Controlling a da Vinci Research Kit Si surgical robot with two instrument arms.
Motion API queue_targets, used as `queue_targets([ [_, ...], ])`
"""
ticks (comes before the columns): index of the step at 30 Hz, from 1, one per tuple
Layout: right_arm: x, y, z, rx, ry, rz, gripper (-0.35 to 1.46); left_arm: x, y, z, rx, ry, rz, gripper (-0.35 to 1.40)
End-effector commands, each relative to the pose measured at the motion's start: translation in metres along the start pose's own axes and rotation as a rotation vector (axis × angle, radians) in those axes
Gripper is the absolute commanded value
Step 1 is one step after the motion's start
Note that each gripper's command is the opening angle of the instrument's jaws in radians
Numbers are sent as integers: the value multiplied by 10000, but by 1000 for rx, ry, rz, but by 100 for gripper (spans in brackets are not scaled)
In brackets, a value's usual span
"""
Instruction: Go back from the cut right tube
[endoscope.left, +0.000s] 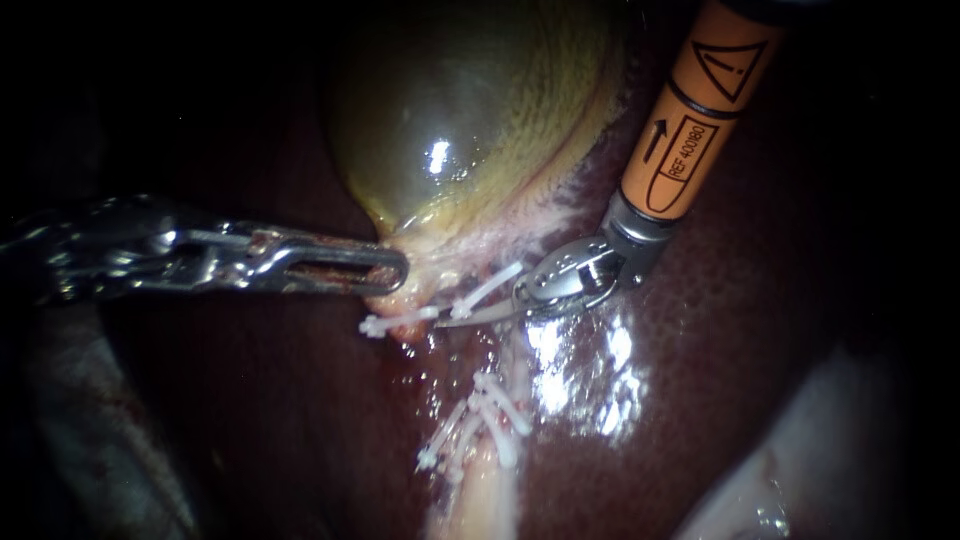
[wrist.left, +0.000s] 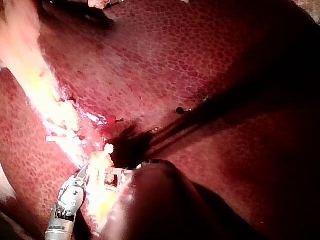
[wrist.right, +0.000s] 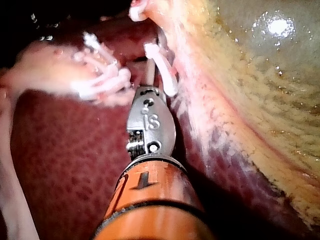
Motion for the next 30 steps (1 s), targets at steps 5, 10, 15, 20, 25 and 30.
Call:
queue_targets([
  [5, 0, 0, 0, 0, 0, 0, -35, 0, 0, 0, 0, 0, 0, -35],
  [10, 0, 0, 0, 0, 0, 0, -35, 0, 0, 0, 0, 0, 0, -35],
  [15, 0, -1, 0, 0, 0, 0, -35, 0, 0, 0, 0, 0, 0, -35],
  [20, -1, -3, 1, 1, 0, -2, -35, 0, 0, 0, 0, 0, 0, -35],
  [25, -2, -7, 3, 2, 1, -4, -35, 0, 0, 0, 0, 0, 0, -35],
  [30, 0, -9, 5, 1, 1, -16, 4, 0, 0, 0, 0, 0, 0, -35],
])
